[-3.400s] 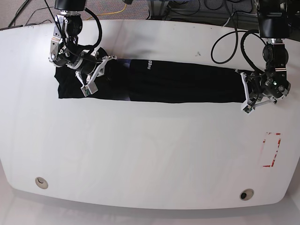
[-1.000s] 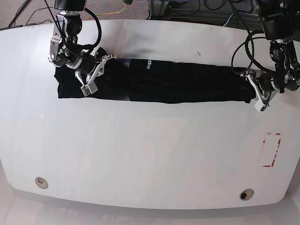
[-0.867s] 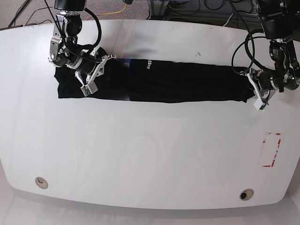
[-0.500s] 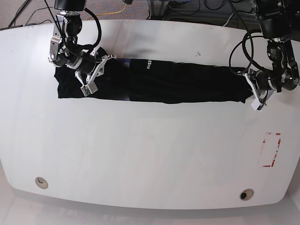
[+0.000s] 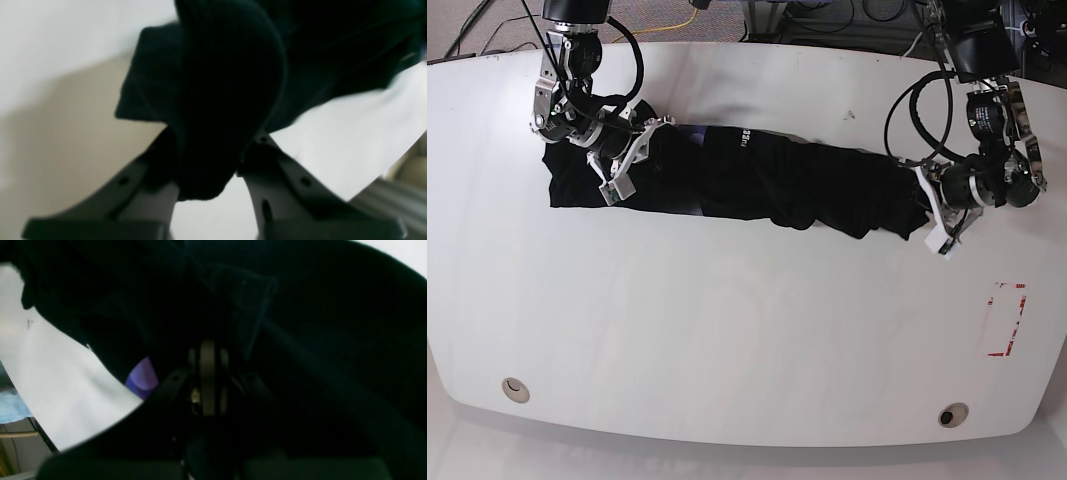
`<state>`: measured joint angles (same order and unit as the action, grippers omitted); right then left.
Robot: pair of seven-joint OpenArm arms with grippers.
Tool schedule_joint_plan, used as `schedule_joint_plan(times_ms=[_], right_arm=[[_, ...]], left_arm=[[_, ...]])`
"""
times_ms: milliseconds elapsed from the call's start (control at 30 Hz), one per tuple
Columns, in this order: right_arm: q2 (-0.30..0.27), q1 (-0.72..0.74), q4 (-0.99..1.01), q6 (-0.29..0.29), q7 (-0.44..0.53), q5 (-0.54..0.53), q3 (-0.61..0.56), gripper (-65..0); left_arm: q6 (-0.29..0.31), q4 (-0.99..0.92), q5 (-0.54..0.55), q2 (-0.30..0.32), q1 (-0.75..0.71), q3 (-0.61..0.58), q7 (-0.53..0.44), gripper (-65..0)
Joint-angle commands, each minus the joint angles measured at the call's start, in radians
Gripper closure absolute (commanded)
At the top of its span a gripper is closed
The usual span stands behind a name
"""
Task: Layout the t-shirt on the table in an organized manner, then fold the t-shirt properly
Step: 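Lift the strip end with the left gripper toward the right gripper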
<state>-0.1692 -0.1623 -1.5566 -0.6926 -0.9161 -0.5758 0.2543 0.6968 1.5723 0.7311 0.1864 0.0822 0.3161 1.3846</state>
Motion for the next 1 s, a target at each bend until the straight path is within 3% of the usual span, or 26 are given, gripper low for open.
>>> schedule_joint_plan(times_ms=[0,133,667,967], right_arm=[[-0.01,0.005,-0.012,-0.006,0.001,0.004,0.004,-0.6],[-0.01,0.007,-0.012,-0.006,0.001,0.004,0.004,-0.6],[-0.008,0.007,-0.012,-0.006,0.001,0.004,0.004,-0.6],[-0.008,0.01,-0.012,-0.006,0.001,0.004,0.003,-0.6]], left_arm=[[0.001,0.049,0.023,-0.038,0.035,0.002,0.012,0.0],[0.001,0.087,0.049,-0.067,0.064,0.002,0.012,0.0],[0.001,0.224,0.204,-0.064,0.07,-0.004,0.012,0.0],[0.001,0.244,0.226,0.035,0.054,0.004,0.012,0.0]])
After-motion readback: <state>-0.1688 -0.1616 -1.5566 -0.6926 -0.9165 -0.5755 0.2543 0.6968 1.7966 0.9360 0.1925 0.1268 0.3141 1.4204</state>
